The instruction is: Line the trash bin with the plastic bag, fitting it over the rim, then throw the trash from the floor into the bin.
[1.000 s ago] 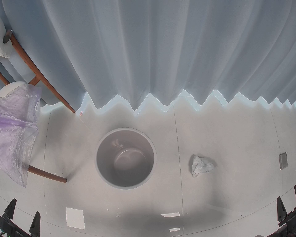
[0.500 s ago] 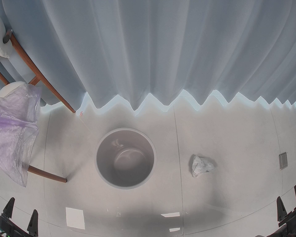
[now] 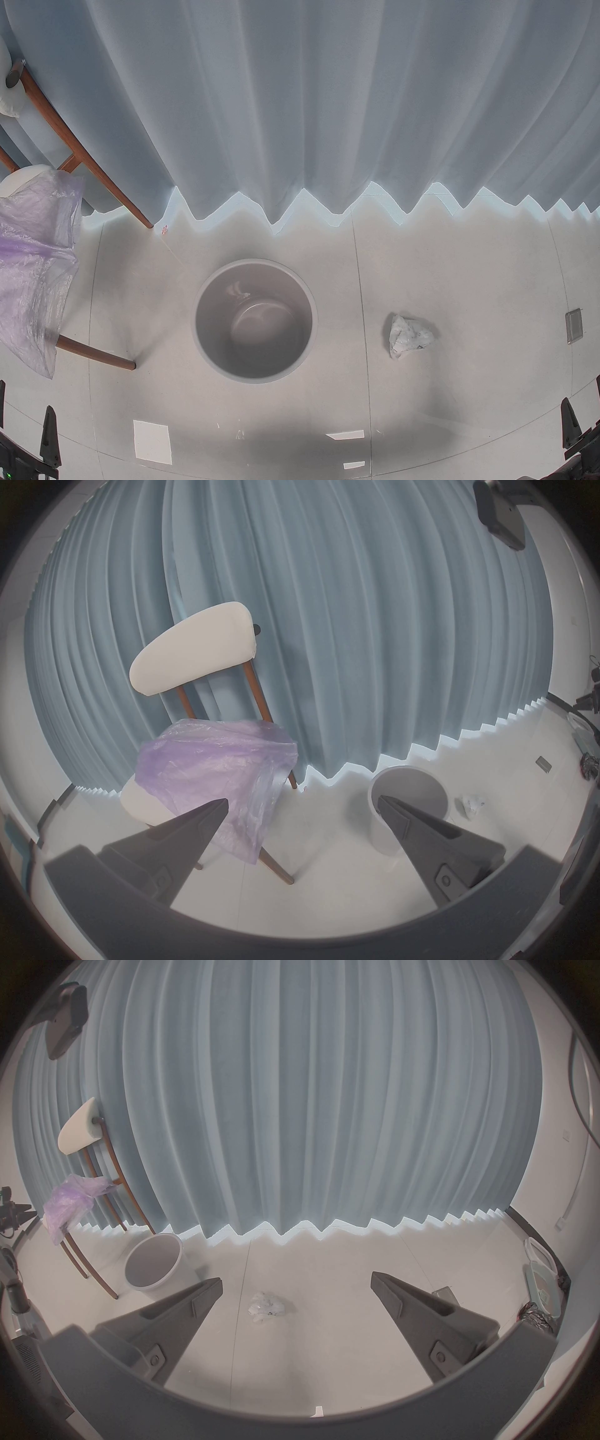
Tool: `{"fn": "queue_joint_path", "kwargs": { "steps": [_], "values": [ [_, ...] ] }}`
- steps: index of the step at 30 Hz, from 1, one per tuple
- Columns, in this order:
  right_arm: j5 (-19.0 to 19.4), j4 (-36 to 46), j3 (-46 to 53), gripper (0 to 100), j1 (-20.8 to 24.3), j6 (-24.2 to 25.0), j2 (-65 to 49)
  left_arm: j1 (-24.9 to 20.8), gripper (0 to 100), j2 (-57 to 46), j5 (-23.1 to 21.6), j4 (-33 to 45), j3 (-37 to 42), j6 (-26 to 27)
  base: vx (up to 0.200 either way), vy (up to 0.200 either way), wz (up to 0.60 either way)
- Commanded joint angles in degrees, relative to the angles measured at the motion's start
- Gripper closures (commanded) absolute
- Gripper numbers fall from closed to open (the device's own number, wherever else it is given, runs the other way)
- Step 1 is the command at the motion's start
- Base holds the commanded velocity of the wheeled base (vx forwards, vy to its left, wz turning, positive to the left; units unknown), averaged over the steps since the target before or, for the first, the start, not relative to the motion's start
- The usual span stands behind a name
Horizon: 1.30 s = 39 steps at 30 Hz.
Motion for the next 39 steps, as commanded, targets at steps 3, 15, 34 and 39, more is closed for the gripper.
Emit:
{"fn": "queue_joint_path", "kwargs": {
  "steps": [3,15,34,39],
  "values": [
    [0.00,-0.01,1.01,0,0.04,-0.01,-1.01,-0.26,0,3.20,-0.35,2.36,-7.43,1.05,0.000,0.000,0.00],
    [0.00,-0.01,1.01,0,0.04,-0.01,-1.01,-1.58,0,10.50,-0.27,12.38,-15.34,8.70,0.000,0.000,0.00],
    [0.00,-0.01,1.01,0,0.04,-0.01,-1.01,2.46,0,23.42,7.82,13.70,-19.91,38.40,0.000,0.000,0.00],
    [0.00,-0.01,1.01,0,0.04,-0.01,-1.01,2.02,0,32.65,7.56,13.08,-22.28,43.15,0.000,0.000,0.00]
  ]
}}
